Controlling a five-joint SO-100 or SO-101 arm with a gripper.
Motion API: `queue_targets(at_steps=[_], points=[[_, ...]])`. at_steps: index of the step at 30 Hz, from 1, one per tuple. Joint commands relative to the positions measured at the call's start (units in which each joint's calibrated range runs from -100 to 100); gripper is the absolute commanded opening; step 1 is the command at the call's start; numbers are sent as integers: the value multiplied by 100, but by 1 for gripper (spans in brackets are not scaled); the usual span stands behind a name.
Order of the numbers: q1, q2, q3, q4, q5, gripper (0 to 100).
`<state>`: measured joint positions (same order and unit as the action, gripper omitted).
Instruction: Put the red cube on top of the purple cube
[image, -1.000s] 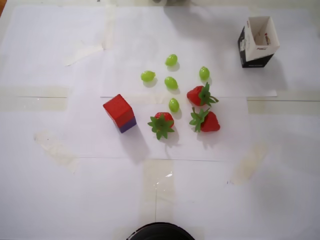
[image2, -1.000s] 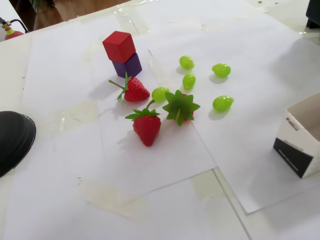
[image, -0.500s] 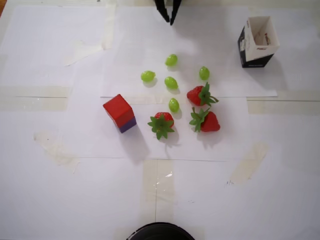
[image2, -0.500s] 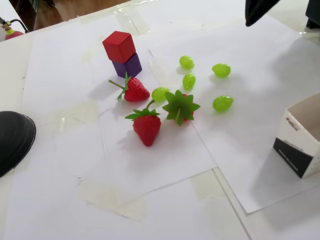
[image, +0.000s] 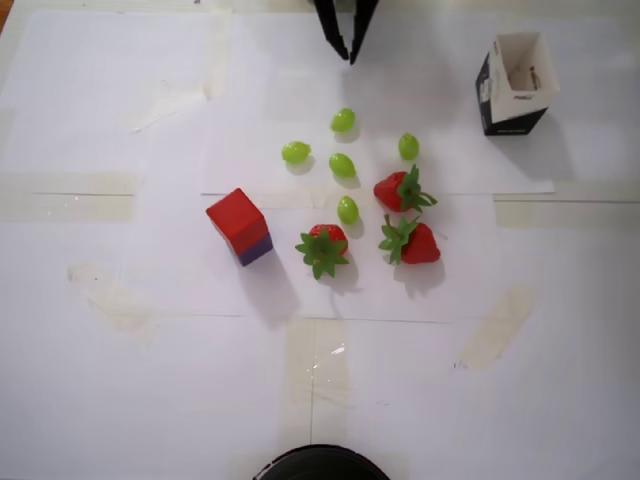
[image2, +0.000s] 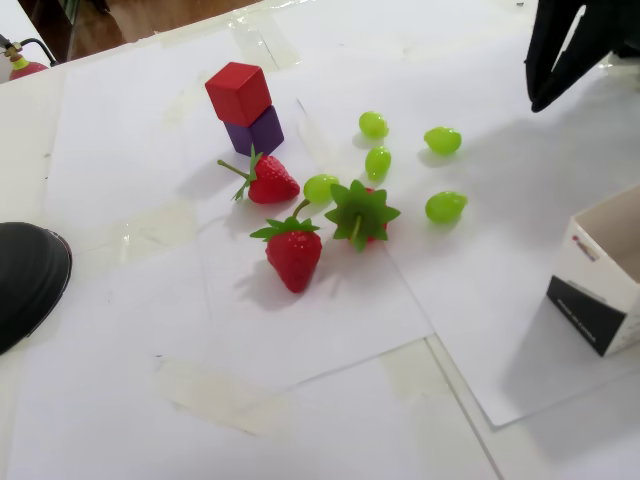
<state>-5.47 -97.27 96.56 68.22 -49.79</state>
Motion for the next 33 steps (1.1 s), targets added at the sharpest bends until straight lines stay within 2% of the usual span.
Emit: queue_targets(at_steps=[1,15,33], points=[[-49,-40,71,-123,-20,0],[-372,-40,189,-82,-68,0],[-108,-40,226,-352,-20,0]])
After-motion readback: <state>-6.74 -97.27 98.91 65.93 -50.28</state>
